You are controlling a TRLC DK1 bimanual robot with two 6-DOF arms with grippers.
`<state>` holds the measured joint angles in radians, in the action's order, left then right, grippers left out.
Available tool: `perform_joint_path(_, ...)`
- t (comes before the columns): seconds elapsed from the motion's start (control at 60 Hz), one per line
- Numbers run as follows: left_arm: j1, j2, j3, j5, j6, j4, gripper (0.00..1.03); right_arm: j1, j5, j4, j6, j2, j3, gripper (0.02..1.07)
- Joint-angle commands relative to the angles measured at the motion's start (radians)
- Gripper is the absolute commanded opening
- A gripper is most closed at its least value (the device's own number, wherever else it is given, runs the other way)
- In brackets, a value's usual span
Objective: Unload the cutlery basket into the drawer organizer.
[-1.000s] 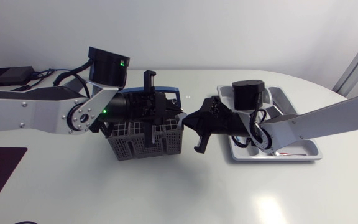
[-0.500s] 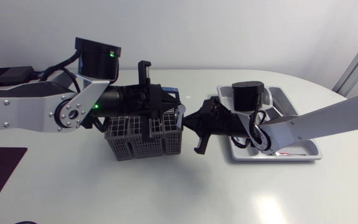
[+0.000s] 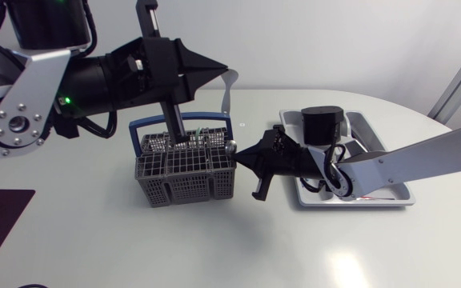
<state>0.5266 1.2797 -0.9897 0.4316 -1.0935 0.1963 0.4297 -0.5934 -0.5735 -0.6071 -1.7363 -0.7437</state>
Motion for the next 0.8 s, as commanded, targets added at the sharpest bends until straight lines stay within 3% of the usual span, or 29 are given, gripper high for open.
perform_joint_path(0.0, 0.013, -0.028, 0.031, -0.016, 0.035, 0.005, 0.03, -0.006, 0.007, 0.061, -0.013, 0.038, 0.084, 0.08)
perform_joint_path(0.117, 0.033, -0.049, 0.039, -0.059, 0.084, 0.005, 0.03, -0.009, 0.015, 0.067, -0.006, 0.162, 0.132, 0.11)
perform_joint_path(0.233, 0.062, -0.039, 0.022, -0.152, 0.176, 0.011, 0.03, -0.026, 0.052, 0.077, 0.009, 0.291, 0.181, 0.31)
perform_joint_path(0.333, 0.082, 0.003, -0.006, -0.254, 0.291, 0.012, 0.03, -0.049, 0.104, 0.086, 0.024, 0.416, 0.230, 0.42)
perform_joint_path(0.517, 0.158, 0.110, -0.033, -0.424, 0.483, 0.009, 0.03, -0.100, 0.211, 0.093, 0.084, 0.590, 0.279, 0.47)
perform_joint_path(0.783, 0.222, 0.241, -0.141, -0.585, 0.747, -0.017, 0.03, -0.106, 0.296, 0.158, 0.193, 0.704, 0.277, 0.61)
